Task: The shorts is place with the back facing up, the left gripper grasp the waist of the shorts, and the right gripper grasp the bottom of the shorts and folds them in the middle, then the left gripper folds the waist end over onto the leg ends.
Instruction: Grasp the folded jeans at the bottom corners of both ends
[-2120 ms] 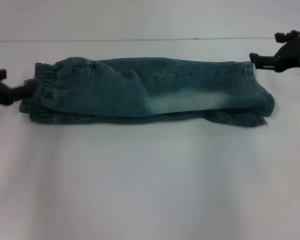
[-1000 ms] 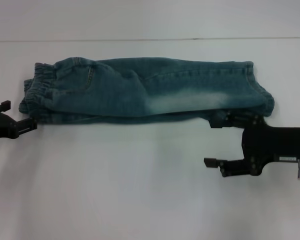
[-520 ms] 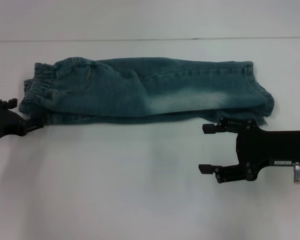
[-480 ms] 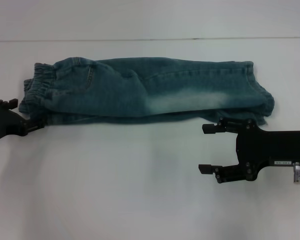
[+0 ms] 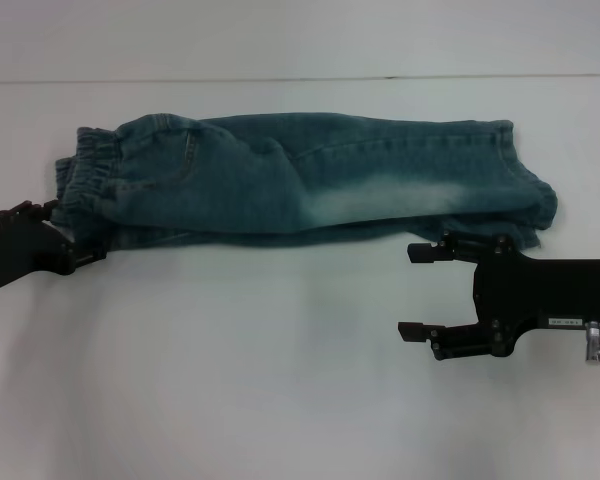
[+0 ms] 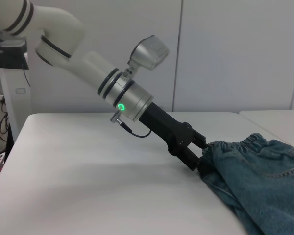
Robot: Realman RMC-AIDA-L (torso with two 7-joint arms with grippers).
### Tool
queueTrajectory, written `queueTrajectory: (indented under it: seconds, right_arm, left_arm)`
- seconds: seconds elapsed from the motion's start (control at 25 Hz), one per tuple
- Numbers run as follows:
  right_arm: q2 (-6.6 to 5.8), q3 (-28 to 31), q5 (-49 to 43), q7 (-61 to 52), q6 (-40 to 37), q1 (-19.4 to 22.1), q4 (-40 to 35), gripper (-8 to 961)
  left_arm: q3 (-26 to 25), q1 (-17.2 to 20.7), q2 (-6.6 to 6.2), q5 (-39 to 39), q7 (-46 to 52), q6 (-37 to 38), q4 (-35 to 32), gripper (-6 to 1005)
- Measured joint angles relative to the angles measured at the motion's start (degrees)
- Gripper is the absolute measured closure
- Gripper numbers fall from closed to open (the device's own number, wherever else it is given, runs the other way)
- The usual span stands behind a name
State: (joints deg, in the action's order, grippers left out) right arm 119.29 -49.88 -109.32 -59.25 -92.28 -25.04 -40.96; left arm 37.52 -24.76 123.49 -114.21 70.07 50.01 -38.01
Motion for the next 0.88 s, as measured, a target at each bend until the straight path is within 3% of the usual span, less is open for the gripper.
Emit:
queueTrajectory:
  seconds: [0.12,0.32,0.88]
  right_arm:
    - [0.07,0.1,0.0,0.0,0.5,0.1,0.1,59]
    - [0.08,0.1,0.0,0.0,1.2,0.1,0.7,58]
    - [0.06,1.1,0.4,0.3,2.5,0.3,1.5,60]
  left_arm:
    - [0.1,0.2,0.09,0.0,-0.8,0.0,-0.1,162]
    - [0.1,0.5,0.31,0.4,-2.1,0.1,-0.2,368]
    - [0.1,0.3,0.45,0.6,-3.8,3.0,-0.4,464]
